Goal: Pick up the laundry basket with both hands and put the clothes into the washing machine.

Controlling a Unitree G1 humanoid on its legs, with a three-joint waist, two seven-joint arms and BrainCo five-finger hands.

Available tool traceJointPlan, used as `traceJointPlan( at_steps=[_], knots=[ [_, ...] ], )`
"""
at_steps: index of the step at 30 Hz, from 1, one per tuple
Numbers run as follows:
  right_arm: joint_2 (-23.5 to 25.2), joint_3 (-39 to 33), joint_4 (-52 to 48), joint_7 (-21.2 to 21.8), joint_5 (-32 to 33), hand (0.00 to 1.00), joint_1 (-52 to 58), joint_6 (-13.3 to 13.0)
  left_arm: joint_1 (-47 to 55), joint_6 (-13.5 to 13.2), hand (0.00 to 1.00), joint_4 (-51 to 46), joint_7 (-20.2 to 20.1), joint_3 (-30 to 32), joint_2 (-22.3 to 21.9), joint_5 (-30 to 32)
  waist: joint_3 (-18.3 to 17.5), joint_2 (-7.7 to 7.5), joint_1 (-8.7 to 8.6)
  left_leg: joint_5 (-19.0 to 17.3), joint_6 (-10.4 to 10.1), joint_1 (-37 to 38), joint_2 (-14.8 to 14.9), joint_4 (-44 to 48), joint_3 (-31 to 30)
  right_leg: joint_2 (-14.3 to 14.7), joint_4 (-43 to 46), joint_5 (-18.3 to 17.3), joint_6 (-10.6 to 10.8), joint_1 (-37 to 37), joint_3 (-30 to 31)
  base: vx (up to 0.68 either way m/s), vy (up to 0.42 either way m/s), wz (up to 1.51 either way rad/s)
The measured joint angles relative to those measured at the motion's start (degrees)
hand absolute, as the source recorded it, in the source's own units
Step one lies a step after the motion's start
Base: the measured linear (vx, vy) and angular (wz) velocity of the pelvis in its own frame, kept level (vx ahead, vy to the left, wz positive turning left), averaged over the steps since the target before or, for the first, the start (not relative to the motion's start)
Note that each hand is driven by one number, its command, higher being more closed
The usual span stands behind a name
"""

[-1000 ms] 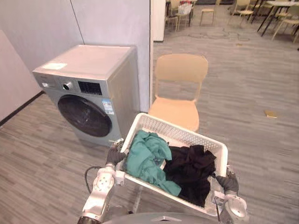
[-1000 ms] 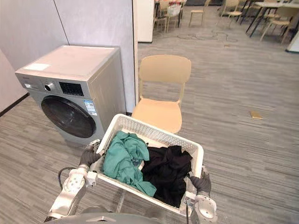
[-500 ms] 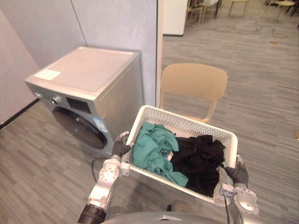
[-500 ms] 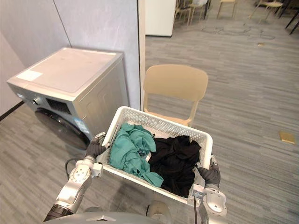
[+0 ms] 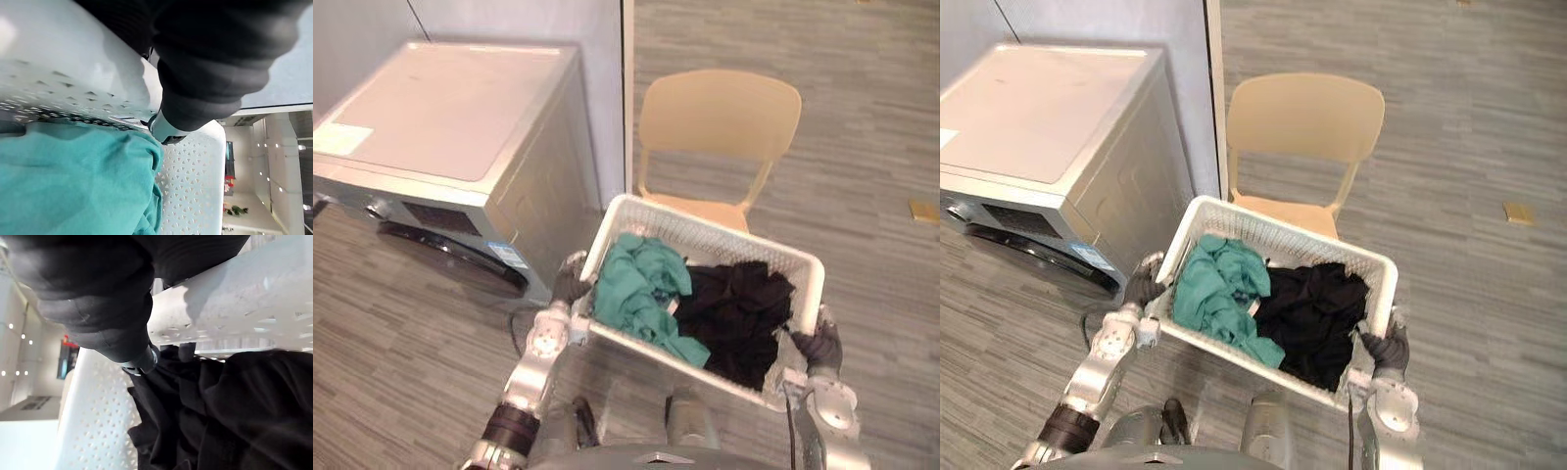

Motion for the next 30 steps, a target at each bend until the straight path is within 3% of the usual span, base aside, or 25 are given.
traceJointPlan(
  at_steps=[2, 8, 13, 17, 21, 24, 27, 30],
  knots=[
    [-2.6, -2.9, -0.2, -1.2, 0.0, 1.0, -6.9, 0.0, -8.3, 0.0, 1.0, 0.3, 0.8, -0.2, -0.3, 0.0, 3.5, -0.33, -0.66, 0.5, 0.7, -3.0, 0.2, 1.0, 0.4, 0.2, -0.8, 2.1, 0.4, -2.6, 0.3, -0.1, 0.074, -0.06],
    [-11.8, -7.1, -2.6, -6.1, 0.2, 1.0, -21.7, 0.0, -28.8, -0.1, 1.0, 5.0, 4.8, 0.5, -0.5, -1.3, 8.6, -0.45, -0.45, 0.4, 1.0, -12.6, 3.1, 6.1, 1.5, 1.8, -1.3, 6.4, 0.6, -10.1, 1.0, -0.16, 0.034, -0.08],
    [-12.8, -7.4, -2.7, -7.9, 0.3, 1.0, -27.5, 0.0, -36.0, -0.1, 1.0, 4.7, 6.1, 2.9, -0.4, -1.7, 11.3, -0.31, 0.12, 0.5, 1.2, -16.6, 3.8, 7.3, 1.6, 2.2, -1.3, 7.9, 0.5, -13.4, 0.8, -0.1, 0.015, 0.01],
    [-12.5, -6.4, -2.7, -8.2, 0.3, 1.0, -28.9, 0.0, -36.6, 0.0, 1.0, 4.3, 6.1, 4.8, -0.4, -1.7, 12.5, -0.12, 0.91, -0.2, 1.6, -19.6, 5.6, 10.3, 2.3, 3.0, -0.3, 8.1, 0.4, -16.0, 1.1, -0.01, 0.002, -0.07],
    [-11.7, -5.5, -2.7, -8.2, 0.3, 1.0, -28.3, 0.0, -35.8, 0.7, 1.0, 3.2, 6.0, 5.8, -0.5, -1.7, 13.2, 0.37, 1.73, -3.4, 1.5, -20.4, 8.0, 16.1, 3.3, 4.3, 2.3, 7.1, 0.9, -16.6, 2.5, 0.06, 0.043, -0.23],
    [-10.7, -4.6, -5.3, -7.2, 0.3, 1.0, -24.5, 0.0, -29.6, 0.9, 1.0, -3.4, 5.5, 6.1, -0.9, -1.7, 13.6, 0.41, 1.14, -8.9, 2.3, -16.7, 8.2, 22.4, 4.3, 3.2, 11.7, 1.7, 1.2, -16.3, 4.4, 0.09, 0.051, -0.14],
    [-9.8, -1.8, -6.5, -5.1, 0.1, 1.0, -22.8, 0.0, -25.5, 0.9, 1.0, -5.8, 4.7, 9.2, -0.8, -1.6, 13.5, 0.64, 1.16, -11.8, 3.2, -12.0, 8.4, 22.5, 6.7, 2.7, 13.0, 1.2, 0.9, -15.0, 4.6, 0.08, 0.04, -0.59],
    [-7.6, -2.0, -6.5, -4.8, 0.0, 1.0, -20.1, 0.1, -23.7, 1.0, 1.0, -5.6, 3.2, 8.9, -0.7, -1.7, 13.5, 0.65, 0.54, -11.2, 3.5, -9.3, 8.6, 20.1, 7.3, 3.1, 12.0, 2.3, -0.6, -13.1, 4.0, 0.06, -0.034, -0.19]
  ],
)
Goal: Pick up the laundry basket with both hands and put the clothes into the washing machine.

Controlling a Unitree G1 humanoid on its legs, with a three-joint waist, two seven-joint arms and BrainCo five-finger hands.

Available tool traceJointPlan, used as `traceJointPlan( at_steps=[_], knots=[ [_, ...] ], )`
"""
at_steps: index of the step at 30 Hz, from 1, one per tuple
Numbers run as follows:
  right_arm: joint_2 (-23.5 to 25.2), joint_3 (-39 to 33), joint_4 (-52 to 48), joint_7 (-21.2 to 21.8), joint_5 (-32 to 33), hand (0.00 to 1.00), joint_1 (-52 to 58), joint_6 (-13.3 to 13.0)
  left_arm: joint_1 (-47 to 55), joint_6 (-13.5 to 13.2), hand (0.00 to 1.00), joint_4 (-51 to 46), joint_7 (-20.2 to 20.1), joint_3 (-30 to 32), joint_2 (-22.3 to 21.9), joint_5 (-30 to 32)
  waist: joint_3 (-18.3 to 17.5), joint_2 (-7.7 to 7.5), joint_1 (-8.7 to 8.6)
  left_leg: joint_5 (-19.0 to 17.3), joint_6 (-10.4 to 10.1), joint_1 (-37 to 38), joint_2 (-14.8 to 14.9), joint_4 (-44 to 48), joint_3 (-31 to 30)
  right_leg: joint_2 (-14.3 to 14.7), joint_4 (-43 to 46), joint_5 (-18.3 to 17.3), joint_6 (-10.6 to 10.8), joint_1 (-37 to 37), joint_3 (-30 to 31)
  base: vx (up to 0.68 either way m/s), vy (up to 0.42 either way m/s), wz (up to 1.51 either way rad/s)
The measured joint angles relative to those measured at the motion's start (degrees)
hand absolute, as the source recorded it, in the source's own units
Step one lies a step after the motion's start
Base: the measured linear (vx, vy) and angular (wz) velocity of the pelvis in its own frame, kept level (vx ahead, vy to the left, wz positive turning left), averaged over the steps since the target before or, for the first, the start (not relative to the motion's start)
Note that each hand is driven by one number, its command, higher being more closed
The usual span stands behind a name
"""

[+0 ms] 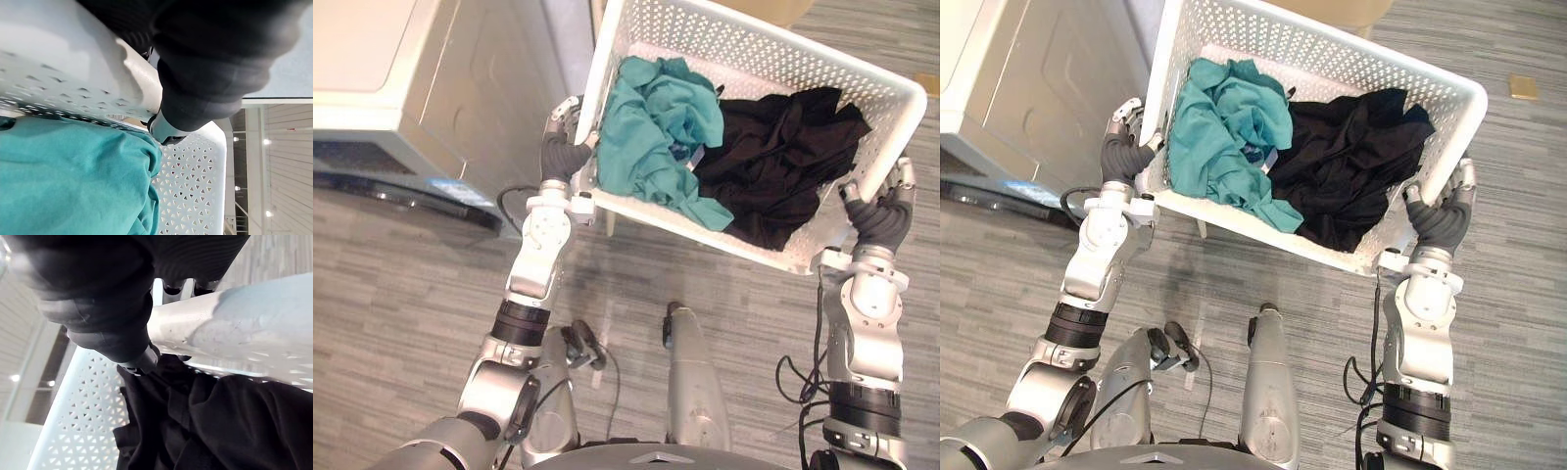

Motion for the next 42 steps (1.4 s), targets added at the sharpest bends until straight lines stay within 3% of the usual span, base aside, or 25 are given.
traceJointPlan(
  at_steps=[5, 6, 7, 9, 12, 15, 16, 18, 19, 20, 21, 22, 23, 24, 26, 29, 32, 35, 37, 38, 39, 40, 41, 42],
  knots=[
    [2.4, 1.9, -0.1, 2.0, -1.9, 1.0, 7.1, 0.2, 6.2, 0.0, 1.0, 0.2, -1.6, 0.1, -0.1, -0.1, -0.3, 0.54, 0.1, 3.9, -2.8, 7.3, -0.7, -4.6, 0.2, -0.5, -4.1, -1.8, -0.8, 8.5, -3.1, 0.1, -0.085, 0.12],
    [2.7, 3.6, -0.4, 3.1, -2.3, 1.0, 9.9, 0.3, 9.5, 0.0, 1.0, 0.2, -1.6, 0.4, -0.1, -0.1, -0.3, 0.66, -0.07, 5.6, -1.2, 7.5, 1.6, 1.8, -0.4, -1.0, -3.0, -5.4, -1.5, 12.0, -4.7, 0.1, -0.127, 0.33],
    [3.1, 5.1, -0.9, 3.8, -2.5, 1.0, 12.8, 0.3, 12.8, 0.0, 1.0, -0.2, -1.6, 0.8, -0.1, -0.1, -0.7, 1.04, 0.7, 8.0, 2.4, 6.8, 3.8, 8.3, -1.3, -0.8, -1.0, -7.9, -2.0, 14.6, -5.7, 0.06, -0.129, 0.3],
    [3.4, 6.4, -1.7, 4.1, -2.6, 1.0, 16.0, 0.3, 16.8, 0.0, 1.0, -1.9, -1.7, 0.7, -0.1, -0.1, -2.0, 1.92, 1.72, 10.1, 4.2, 6.4, 5.2, 11.4, -1.5, -0.6, -0.2, -9.9, -2.6, 15.8, -6.1, 0.03, -0.086, 0.14],
    [5.2, 7.7, -2.3, 4.2, -2.6, 1.0, 19.7, 0.3, 20.5, 0.1, 1.0, -3.7, -2.4, 0.8, -0.1, -0.1, -3.3, 3.3, 2.87, 15.1, 3.8, 5.7, 5.4, 10.8, -1.5, -1.0, -2.0, -10.2, -3.3, 17.5, -7.3, 0.06, -0.059, 0.25],
    [6.6, 8.2, -2.3, 4.2, -2.1, 1.0, 21.9, 0.3, 20.6, 0.3, 1.0, -3.7, -2.9, 0.7, -0.1, -0.1, -3.6, 3.4, 2.72, 20.1, 2.1, 5.0, 6.3, 11.3, -1.2, -1.6, -3.4, -10.1, -4.2, 19.5, -8.6, 0.05, -0.04, 0.26],
    [6.7, 8.2, -2.3, 4.2, -2.1, 1.0, 22.5, 0.3, 20.6, 0.4, 1.0, -3.7, -3.0, 0.5, -0.2, 0.0, -3.7, 2.69, 2.68, 20.2, 1.2, 4.0, 6.8, 11.6, -0.9, -2.1, -4.2, -9.9, -4.5, 20.1, -9.2, 0.07, -0.014, 0.25],
    [6.3, 8.2, -2.3, 4.1, -1.9, 1.0, 23.1, 0.3, 20.5, 0.4, 1.0, -3.7, -3.0, -0.1, -0.3, 0.0, -5.7, 2.43, 2.54, 15.9, -0.8, 5.0, 6.5, 3.6, 0.4, -3.1, -4.4, -9.9, -4.4, 19.9, -9.6, 0.09, 0.029, 0.16],
    [6.3, 8.2, -2.3, 4.0, -1.9, 1.0, 23.0, 0.3, 20.5, 0.4, 1.0, -3.7, -2.9, -0.1, -0.5, -0.1, -6.0, 2.39, 2.5, 15.5, -1.2, 5.3, 6.3, 0.5, 0.4, -3.4, -4.3, -9.9, -4.0, 19.9, -9.7, 0.13, 0.094, 0.04],
    [6.0, 8.2, -2.3, 4.0, -2.0, 1.0, 23.1, 0.3, 20.6, 0.3, 1.0, -3.6, -2.8, -0.1, -0.7, 0.0, -6.8, 2.3, 2.61, 16.3, -2.9, 7.7, 5.0, -9.3, 0.2, -4.2, -2.9, -10.4, -1.9, 19.6, -9.6, 0.12, 0.106, -0.03],
    [5.8, 8.1, -2.3, 4.0, -2.0, 1.0, 23.1, 0.3, 20.6, 0.3, 1.0, -3.6, -2.8, -0.1, -0.6, 0.0, -7.1, 2.51, 2.61, 17.1, -3.2, 8.4, 4.8, -11.5, 0.1, -4.3, -2.1, -11.0, -1.2, 19.3, -9.3, 0.12, 0.126, -0.07],
    [5.8, 8.1, -2.3, 4.0, -2.0, 1.0, 23.0, 0.3, 20.6, 0.3, 1.0, -3.6, -2.8, -0.1, -0.5, 0.0, -7.5, 2.4, 2.63, 15.9, -5.0, 8.7, 4.4, -12.4, 0.1, -4.8, -1.1, -11.6, -0.4, 18.9, -8.9, 0.1, 0.125, 0.05],
    [6.6, 8.1, -2.3, 4.0, -2.2, 1.0, 22.8, 0.4, 20.5, 0.3, 1.0, -3.6, -2.8, -0.1, -0.3, 0.0, -8.0, 1.06, 2.28, 14.8, -4.5, 8.4, 2.4, -11.3, 0.4, -6.9, -0.1, -12.3, 1.0, 18.1, -7.5, 0.13, 0.165, 0.12],
    [6.8, 8.0, -2.3, 4.0, -2.2, 1.0, 22.7, 0.4, 20.5, 0.3, 1.0, -3.6, -2.8, 0.0, -0.3, 0.0, -8.2, 0.67, 2.33, 13.0, -4.0, 7.3, 1.7, -9.9, 0.5, -7.8, -0.6, -12.1, 1.7, 17.9, -7.4, 0.16, 0.219, 0.17],
    [7.0, 8.0, -2.3, 4.0, -2.2, 1.0, 22.6, 0.4, 20.5, 0.3, 1.0, -3.6, -2.9, 0.0, 0.1, 0.0, -8.2, 0.57, 2.63, 10.7, -3.3, 6.3, 1.6, -7.6, 0.7, -8.4, -1.6, -11.8, 3.0, 18.0, -7.1, 0.13, 0.226, 0.03],
    [9.8, 7.0, -1.9, 4.2, -2.7, 1.0, 21.7, 0.4, 20.5, 0.4, 1.0, -3.4, -2.9, 0.0, 0.6, 0.0, -8.7, -0.16, 2.71, 7.6, -2.0, 7.0, -0.9, -6.6, 2.0, -10.6, -3.8, -11.0, 5.1, 19.1, -5.2, 0.11, 0.238, -0.01],
    [10.9, 7.0, 1.7, 4.9, -4.3, 1.0, 19.3, 0.4, 20.7, 0.4, 1.0, -3.4, -2.9, 0.2, 1.0, 0.0, -8.8, -0.5, 2.38, 6.2, -1.3, 9.5, -2.5, -6.9, 3.2, -11.4, -1.7, -9.1, 5.6, 18.7, -2.0, 0.08, 0.166, -0.09],
    [10.8, 7.3, 7.1, 6.6, -4.4, 1.0, 16.7, 0.4, 21.4, 0.4, 1.0, -3.3, -2.8, 0.2, 1.9, 0.0, -8.9, -0.47, 1.79, 6.9, -1.5, 12.5, -2.5, -10.1, 3.5, -10.8, 2.0, -6.3, 5.5, 16.7, -0.4, 0.03, -0.011, -0.25],
    [10.8, 7.6, 8.3, 7.0, -4.4, 1.0, 16.2, 0.5, 21.5, 0.4, 1.0, -3.3, -2.9, 0.2, 2.4, 0.0, -9.0, -0.6, 1.05, 8.0, -2.1, 13.4, -2.2, -13.0, 3.5, -8.9, -1.5, -8.3, 4.4, 14.8, 0.7, 0.0, -0.154, -0.12],
    [10.7, 7.7, 8.5, 7.1, -4.4, 1.0, 16.2, 0.5, 21.5, 0.3, 1.0, -3.2, -2.9, 0.1, 2.4, 0.0, -9.1, -0.88, 0.83, 8.5, -3.0, 13.4, -1.9, -13.2, 3.5, -8.4, -5.7, -6.7, 3.3, 13.6, 0.7, 0.0, -0.228, -0.02],
    [10.3, 7.6, 9.0, 7.2, -4.4, 1.0, 16.2, 0.5, 21.7, 0.3, 1.0, -2.7, -2.9, 0.1, 2.1, 0.0, -9.4, -0.55, 0.44, 8.6, -4.1, 13.2, -1.5, -13.0, 3.0, -7.8, -5.3, -5.6, 4.7, 14.1, 0.4, 0.05, -0.256, -0.01],
    [9.5, 7.6, 9.6, 7.2, -4.4, 1.0, 16.3, 0.8, 22.0, 0.3, 1.0, -1.7, -2.9, 0.1, 1.1, -0.1, -10.0, 0.23, 0.42, 9.6, -5.7, 12.7, -0.8, -13.1, 2.1, -6.7, -6.1, -5.2, 4.1, 14.2, -0.8, 0.1, -0.21, 0.01],
    [8.0, 7.4, 9.7, 7.2, -4.4, 1.0, 16.8, 1.5, 22.1, 0.3, 1.0, -0.7, -2.9, 0.1, 0.0, -0.1, -11.0, 1.93, 0.34, 10.4, -6.9, 12.9, -0.4, -14.3, 0.2, -5.8, -6.5, -5.0, 3.8, 14.8, -1.7, 0.15, -0.225, -0.04],
    [7.2, 7.4, 9.7, 7.2, -4.4, 1.0, 17.1, 1.7, 22.3, 0.3, 1.0, -0.3, -3.0, 0.3, -0.6, -0.1, -10.9, 1.7, 0.31, 11.2, -7.4, 14.1, -0.1, -15.3, -0.7, -5.4, -6.2, -5.0, 3.7, 15.8, -2.9, 0.14, -0.162, 0.01]
  ],
)
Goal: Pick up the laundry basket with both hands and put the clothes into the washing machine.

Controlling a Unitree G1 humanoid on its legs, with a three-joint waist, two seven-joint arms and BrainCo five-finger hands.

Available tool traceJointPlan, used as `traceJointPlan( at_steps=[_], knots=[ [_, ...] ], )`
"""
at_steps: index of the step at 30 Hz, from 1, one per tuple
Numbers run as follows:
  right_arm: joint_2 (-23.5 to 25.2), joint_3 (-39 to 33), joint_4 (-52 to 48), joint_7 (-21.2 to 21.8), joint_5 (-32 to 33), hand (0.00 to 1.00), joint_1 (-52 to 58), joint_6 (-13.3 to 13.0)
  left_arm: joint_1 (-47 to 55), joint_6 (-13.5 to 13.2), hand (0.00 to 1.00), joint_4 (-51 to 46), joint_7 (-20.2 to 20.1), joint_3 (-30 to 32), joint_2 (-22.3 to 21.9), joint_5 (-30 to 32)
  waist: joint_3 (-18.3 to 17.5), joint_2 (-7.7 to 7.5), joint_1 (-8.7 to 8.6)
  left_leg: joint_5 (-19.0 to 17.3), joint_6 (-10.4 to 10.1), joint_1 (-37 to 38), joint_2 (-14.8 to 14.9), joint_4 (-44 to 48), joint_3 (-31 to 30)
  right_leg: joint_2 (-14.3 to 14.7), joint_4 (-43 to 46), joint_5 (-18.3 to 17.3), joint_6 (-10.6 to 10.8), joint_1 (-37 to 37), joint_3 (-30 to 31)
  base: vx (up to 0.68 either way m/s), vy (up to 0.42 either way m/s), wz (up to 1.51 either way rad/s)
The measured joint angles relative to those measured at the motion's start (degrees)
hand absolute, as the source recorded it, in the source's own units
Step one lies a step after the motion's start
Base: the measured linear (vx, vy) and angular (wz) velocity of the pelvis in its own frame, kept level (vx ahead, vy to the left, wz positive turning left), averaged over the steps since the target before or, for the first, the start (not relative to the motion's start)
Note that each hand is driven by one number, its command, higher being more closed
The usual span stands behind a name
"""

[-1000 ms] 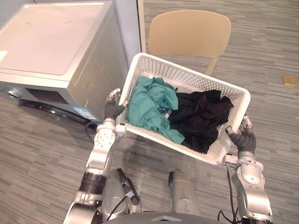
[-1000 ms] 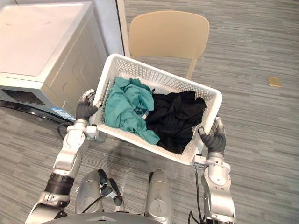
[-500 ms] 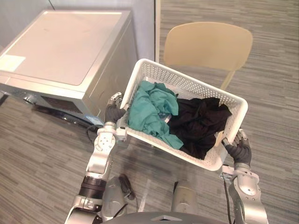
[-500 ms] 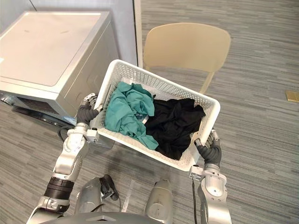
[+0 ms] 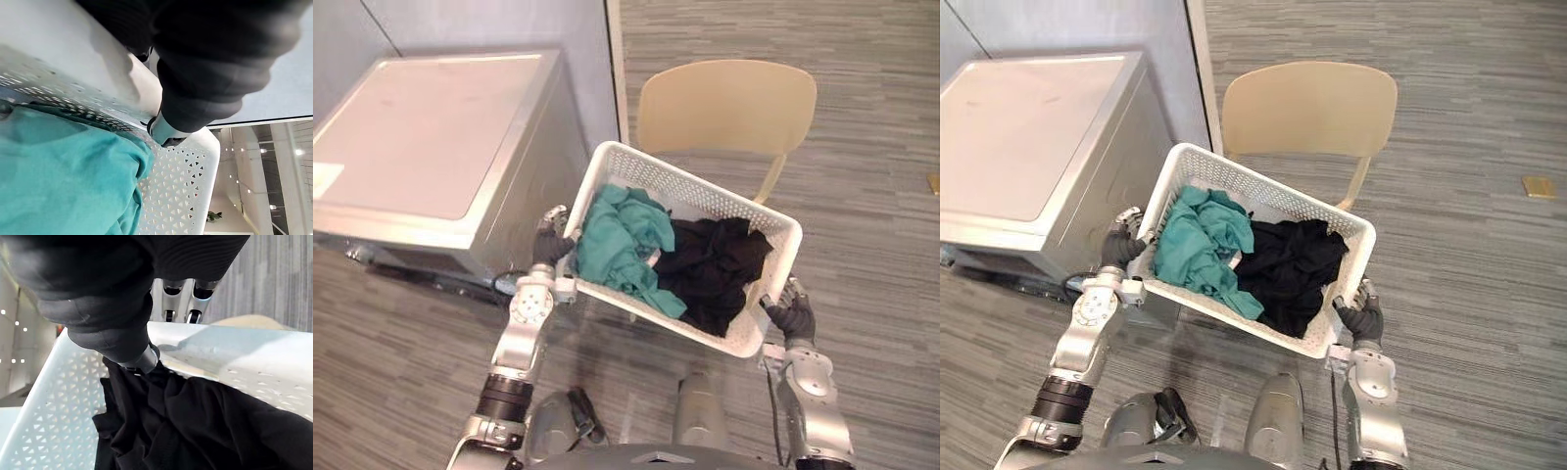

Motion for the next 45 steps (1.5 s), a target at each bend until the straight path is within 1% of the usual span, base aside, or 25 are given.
traceJointPlan(
  at_steps=[2, 3, 4, 5, 6, 7, 8, 10, 11, 13, 14, 15, 16, 17, 18, 19, 20, 21, 23, 25, 27, 29, 34, 39, 45],
  knots=[
    [-0.4, 0.0, 0.0, 0.0, -0.1, 1.0, 0.3, 0.0, 1.3, -0.1, 1.0, 0.0, 0.1, 0.4, -1.0, -0.1, -0.3, 0.54, 0.01, 0.9, 0.8, 0.7, 2.2, 2.7, -1.1, 1.3, -0.5, -0.5, -1.0, 3.5, -2.0, 0.1, -0.152, 0.17],
    [-0.5, 0.2, -0.2, 0.1, -0.1, 1.0, 0.9, 0.0, 2.2, -0.1, 1.0, -0.1, 0.1, 0.4, -1.4, -0.2, -0.3, 0.38, 0.27, 2.0, 2.5, -0.4, 3.8, 6.9, -2.4, 1.7, -0.7, -0.9, -1.6, 5.9, -3.6, 0.06, -0.158, 0.4],
    [-0.7, 1.4, -1.1, 0.2, 0.0, 1.0, 2.2, 0.0, 3.8, -0.1, 1.0, -0.6, 0.1, 0.7, -1.3, -0.7, 0.1, -0.32, 0.63, 5.1, 7.4, -2.4, 6.0, 14.5, -4.4, 2.2, -1.2, -2.1, -2.3, 9.3, -5.6, 0.0, -0.129, 0.37],
    [-0.8, 2.2, -1.8, 0.3, 0.0, 1.0, 3.0, 0.0, 4.8, -0.1, 1.0, -0.9, 0.1, 1.2, -1.3, -0.7, 0.1, -0.6, 0.95, 7.1, 9.7, -3.3, 6.8, 17.8, -5.5, 2.3, -1.3, -3.1, -2.5, 10.8, -6.1, -0.03, -0.107, 0.24],
    [-0.7, 3.9, -3.4, 0.5, 0.0, 1.0, 4.8, -0.1, 7.1, -0.1, 1.0, -1.6, 0.1, 2.5, -1.2, -1.1, -0.2, -1.08, 1.95, 12.0, 9.9, -4.7, 7.7, 22.4, -7.4, 2.4, -1.0, -5.2, -3.6, 13.1, -6.3, -0.03, -0.079, 0.05],
    [-0.4, 5.1, -3.6, 0.6, 0.0, 1.0, 5.6, -0.2, 9.2, -0.1, 1.0, -2.7, 0.2, 3.3, -1.0, -1.2, -0.7, -1.53, 2.95, 16.2, 9.2, -4.9, 7.8, 23.5, -8.0, 2.2, -1.4, -6.3, -4.0, 14.5, -6.3, -0.02, -0.059, 0.06],
    [0.1, 5.5, -3.6, 0.6, 0.0, 1.0, 5.9, -0.2, 10.0, -0.1, 1.0, -3.3, 0.2, 3.6, -0.9, -1.2, -0.8, -1.78, 3.19, 18.0, 9.0, -5.1, 7.8, 23.3, -8.0, 2.0, -2.1, -6.3, -4.2, 15.1, -6.6, 0.0, -0.036, 0.21],
    [1.3, 5.9, -3.6, 0.6, 0.1, 1.0, 6.3, -0.2, 10.8, -0.1, 1.0, -3.9, -0.1, 4.4, -0.9, -1.2, -1.6, -1.28, 3.9, 24.5, 8.0, -7.5, 8.0, 21.8, -7.5, 1.4, -5.2, -5.3, -6.0, 15.7, -7.6, -0.01, -0.016, 0.4],
    [1.4, 5.9, -3.5, 0.6, 0.1, 1.0, 6.3, -0.2, 10.8, -0.1, 1.0, -3.9, -0.3, 4.4, -0.9, -1.2, -1.7, -1.08, 3.96, 24.7, 7.7, -8.2, 8.0, 21.6, -7.3, 1.3, -5.9, -5.0, -6.4, 16.0, -7.8, 0.03, 0.014, 0.43],
    [1.3, 5.9, -3.3, 0.5, 0.2, 1.0, 6.2, -0.2, 10.7, -0.1, 1.0, -3.9, -0.6, 4.3, -0.9, -1.2, -1.7, -1.14, 3.6, 18.2, 5.6, -7.5, 6.6, 16.0, -6.9, 0.4, -7.0, -4.2, -6.5, 16.2, -8.1, 0.07, 0.048, 0.34],
    [1.2, 5.9, -2.7, 0.4, 0.3, 1.0, 6.0, -0.2, 10.7, -0.1, 1.0, -3.9, -0.6, 4.1, -0.8, -1.2, -1.8, -1.22, 3.54, 16.8, 5.0, -6.0, 5.1, 8.8, -7.6, -0.5, -7.0, -4.1, -5.8, 15.9, -8.1, 0.07, 0.071, 0.14],
    [1.2, 5.8, -2.4, 0.4, 0.5, 1.0, 6.0, -0.2, 10.7, -0.1, 1.0, -3.7, -0.6, 4.0, -0.8, -1.2, -1.8, -1.22, 3.5, 16.9, 4.7, -5.3, 4.0, 4.5, -8.3, -1.0, -7.0, -4.3, -5.2, 15.8, -8.0, 0.16, 0.185, 0.02],
    [1.0, 5.7, -1.1, 0.4, 0.6, 1.0, 5.8, -0.2, 10.7, -0.1, 1.0, -2.9, -0.6, 3.6, -0.8, -1.2, -2.3, -0.88, 3.23, 19.8, 4.8, -3.5, 1.7, -2.9, -9.8, -2.1, -6.7, -4.9, -3.9, 15.3, -7.5, 0.17, 0.204, -0.05],
    [0.8, 5.7, -0.5, 0.4, 0.6, 1.0, 5.7, -0.2, 10.7, -0.1, 1.0, -2.7, -0.6, 3.4, -0.8, -1.2, -2.6, -0.5, 3.18, 21.8, 4.9, -3.0, 1.1, -4.5, -10.2, -2.1, -6.6, -5.1, -3.2, 15.2, -7.2, 0.24, 0.275, -0.11],
    [1.0, 5.4, 2.6, 0.4, 0.6, 1.0, 5.0, -0.1, 10.7, -0.1, 1.0, -1.3, -0.5, 2.3, 0.0, -1.2, -4.2, -0.58, 2.49, 16.7, 1.5, -1.1, -1.2, -6.1, -10.3, -3.8, -7.0, -5.0, -0.5, 14.6, -5.8, 0.18, 0.198, -0.13],
    [1.2, 5.1, 3.4, 0.5, 0.6, 1.0, 4.7, -0.1, 10.6, -0.1, 1.0, -0.8, -0.5, 2.0, 0.1, -1.1, -4.5, -0.32, 2.21, 14.7, 1.2, -0.9, -1.7, -6.0, -10.1, -4.2, -7.9, -4.1, 1.0, 14.6, -5.3, 0.22, 0.272, -0.26],
    [1.6, 4.1, 4.7, 0.2, 0.4, 1.0, 4.2, 0.3, 10.6, -0.3, 1.0, -0.9, -0.7, 0.4, 0.6, -1.1, -4.7, -0.05, 2.13, 11.0, 0.2, -0.1, -2.9, -6.2, -9.9, -5.1, -9.9, -3.1, 2.8, 15.3, -4.2, 0.23, 0.38, -0.27],
    [2.0, 2.0, 5.9, 0.0, 0.2, 1.0, 3.9, 0.6, 9.9, -0.4, 1.0, -1.0, -0.7, -1.5, 0.6, -1.2, -4.9, -0.34, 1.4, 7.4, 0.1, 0.3, -4.6, -5.4, -8.7, -6.9, -11.3, -2.3, 4.4, 15.5, -2.6, 0.2, 0.335, -0.28],
    [1.8, 1.3, 6.1, 0.0, 0.0, 1.0, 3.4, 0.6, 8.3, -0.4, 1.0, -0.7, -0.6, -2.3, 0.7, -1.6, -4.9, -0.38, -0.05, 4.8, 1.5, 0.4, -6.3, -3.9, -6.6, -8.8, -12.5, -0.3, 5.4, 15.1, -0.1, 0.13, 0.268, -0.33],
    [1.4, 1.2, 6.1, 0.0, 0.0, 1.0, 3.3, 0.6, 6.9, -0.4, 1.0, -0.3, -0.6, -2.3, 0.8, -1.6, -5.1, -0.16, -0.54, 4.3, 2.3, 1.0, -6.6, -3.6, -5.0, -9.4, -14.1, 2.3, 5.8, 14.5, 1.7, 0.11, 0.277, -0.6],
    [1.4, 1.3, 6.3, 0.5, 0.0, 1.0, 2.6, 0.5, 5.6, -0.4, 1.0, -0.3, -0.6, -1.9, 1.5, -1.6, -5.5, 0.35, -0.58, 4.2, 2.5, 1.8, -6.4, -5.1, -3.5, -9.1, -17.0, 6.8, 6.3, 13.0, 1.7, 0.06, 0.215, -0.72],
    [1.5, 1.3, 6.8, 0.8, 0.0, 1.0, 2.4, 0.5, 4.0, -0.4, 1.0, -0.5, -0.8, -1.9, 1.6, -1.6, -5.6, 0.6, -0.71, 4.2, 2.5, 1.6, -6.4, -6.7, -3.4, -8.5, -20.2, 8.8, 6.2, 13.0, 1.1, 0.01, 0.092, -0.23],
    [1.5, 1.0, 8.4, 2.0, 0.0, 1.0, 1.3, 0.5, 3.0, -0.4, 1.0, -0.5, -1.5, -1.6, 2.0, -1.6, -5.9, 1.07, -0.91, 4.3, 2.3, 0.4, -6.3, -9.2, -4.1, -8.1, -24.7, 9.6, 6.3, 13.0, -2.0, -0.06, -0.006, -0.05],
    [2.8, -1.1, 8.4, 2.7, -0.1, 1.0, 2.5, 0.4, 3.0, -0.4, 1.0, -0.7, -2.9, -2.7, 1.9, -1.6, -6.1, 1.39, -1.23, 5.9, 0.6, -0.1, -6.3, -12.6, -5.5, -7.3, -25.3, 10.3, 5.8, 12.4, -3.4, -0.1, -0.037, 0.11],
    [3.8, -4.5, 8.3, 2.6, -2.0, 1.0, 3.7, 0.3, 3.5, -0.4, 1.0, -1.9, -3.7, -6.8, 1.4, -2.5, -6.0, 1.18, -1.57, 8.5, 1.2, -1.9, -6.8, -14.3, -6.8, -7.1, -25.4, 11.2, 5.6, 10.9, -4.5, -0.03, -0.014, 0.1]
  ],
)
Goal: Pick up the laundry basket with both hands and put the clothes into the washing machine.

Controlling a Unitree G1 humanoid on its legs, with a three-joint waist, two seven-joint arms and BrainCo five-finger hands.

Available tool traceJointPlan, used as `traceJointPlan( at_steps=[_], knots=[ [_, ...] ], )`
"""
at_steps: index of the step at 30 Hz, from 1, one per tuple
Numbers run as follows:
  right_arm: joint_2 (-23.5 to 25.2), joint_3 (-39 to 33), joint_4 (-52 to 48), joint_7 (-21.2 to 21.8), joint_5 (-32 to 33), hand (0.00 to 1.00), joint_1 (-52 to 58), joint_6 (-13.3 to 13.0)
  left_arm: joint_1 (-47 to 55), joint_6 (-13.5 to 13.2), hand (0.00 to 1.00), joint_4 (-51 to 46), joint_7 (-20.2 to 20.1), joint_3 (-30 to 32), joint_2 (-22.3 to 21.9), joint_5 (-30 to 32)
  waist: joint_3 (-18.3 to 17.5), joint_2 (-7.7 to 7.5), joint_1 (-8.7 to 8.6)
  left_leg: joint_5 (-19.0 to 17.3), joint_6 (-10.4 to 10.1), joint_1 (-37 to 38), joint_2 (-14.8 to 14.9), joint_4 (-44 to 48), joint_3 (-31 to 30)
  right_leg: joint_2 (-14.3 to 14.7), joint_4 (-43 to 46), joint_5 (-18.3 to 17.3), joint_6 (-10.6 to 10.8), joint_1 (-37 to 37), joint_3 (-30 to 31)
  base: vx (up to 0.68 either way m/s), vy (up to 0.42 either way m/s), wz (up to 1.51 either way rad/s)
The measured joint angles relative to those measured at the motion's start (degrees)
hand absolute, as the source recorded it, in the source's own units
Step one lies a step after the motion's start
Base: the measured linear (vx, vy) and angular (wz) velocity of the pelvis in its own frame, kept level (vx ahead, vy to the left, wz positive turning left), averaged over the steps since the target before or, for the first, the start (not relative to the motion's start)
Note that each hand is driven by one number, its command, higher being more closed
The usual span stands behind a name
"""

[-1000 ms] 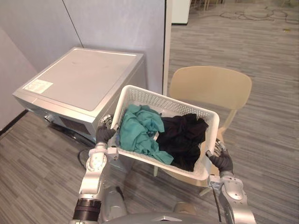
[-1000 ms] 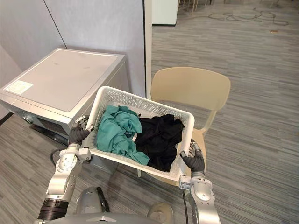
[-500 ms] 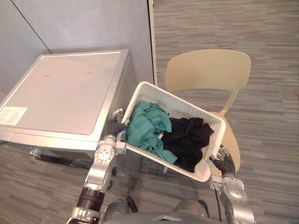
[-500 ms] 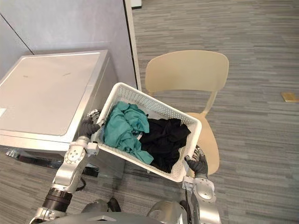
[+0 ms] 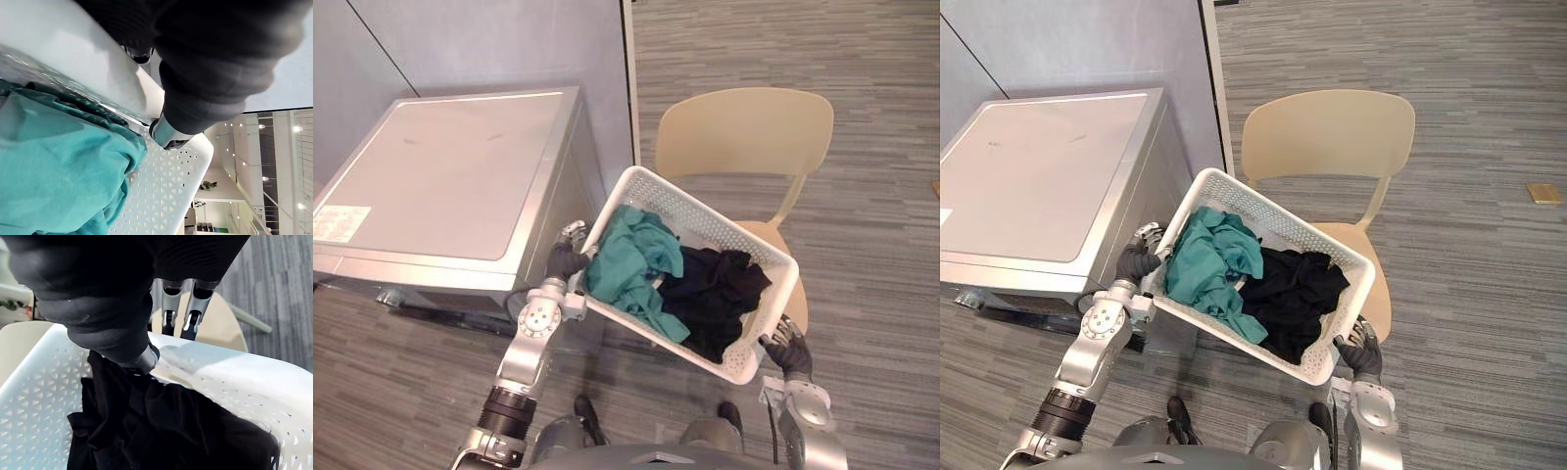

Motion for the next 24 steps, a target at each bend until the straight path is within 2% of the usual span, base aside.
traceJointPlan(
  at_steps=[6, 11, 13, 18, 24],
  knots=[
    [0.4, -2.8, 0.1, -1.2, -0.3, 1.0, -0.8, 0.0, 0.1, 0.0, 1.0, 0.1, -0.8, -2.1, -0.1, -3.0, 0.5, -0.84, -0.52, 1.0, 0.5, -2.9, 0.0, 0.1, -0.5, 0.1, -0.5, 1.0, -0.2, -2.2, -0.5, 0.0, 0.001, 0.06],
    [0.7, -6.4, 2.9, -5.4, -0.2, 1.0, -5.2, 0.3, -3.6, 0.0, 1.0, 5.5, 0.0, -5.1, -0.9, -5.8, 1.5, -2.23, -0.81, 1.8, 0.9, -4.9, 0.0, 0.3, -1.0, 0.2, 0.1, 1.3, -0.2, -3.8, -0.6, -0.04, 0.006, 0.06],
    [0.7, -7.5, 3.4, -7.2, 0.1, 1.0, -6.5, 0.5, -6.4, 0.0, 1.0, 8.9, 1.1, -6.3, -1.3, -7.1, 2.3, -3.05, -0.94, 2.1, 0.9, -5.5, 0.2, 0.3, -0.9, 0.4, 0.6, 1.3, -0.2, -4.7, -0.5, -0.07, 0.007, 0.04],
    [0.2, -10.9, 3.4, -12.5, 1.1, 1.0, -11.3, 1.0, -16.1, 0.1, 1.0, 19.5, 5.1, -9.0, -3.4, -12.1, 7.7, -5.3, -1.04, 3.2, 0.5, -6.7, 0.8, -0.9, 0.2, 0.8, 2.0, 1.8, -0.6, -7.6, 0.0, -0.09, -0.002, -0.04],
    [-0.9, -14.0, 3.3, -19.6, 2.9, 1.0, -18.0, 2.9, -24.1, 0.1, 1.0, 29.7, 10.5, -9.6, -7.3, -16.8, 11.4, -6.06, -0.85, 4.4, 1.1, -8.2, 1.7, -0.6, 0.3, 1.5, 3.1, 2.3, -0.4, -9.5, 0.2, -0.01, -0.001, 0.0]
  ],
)
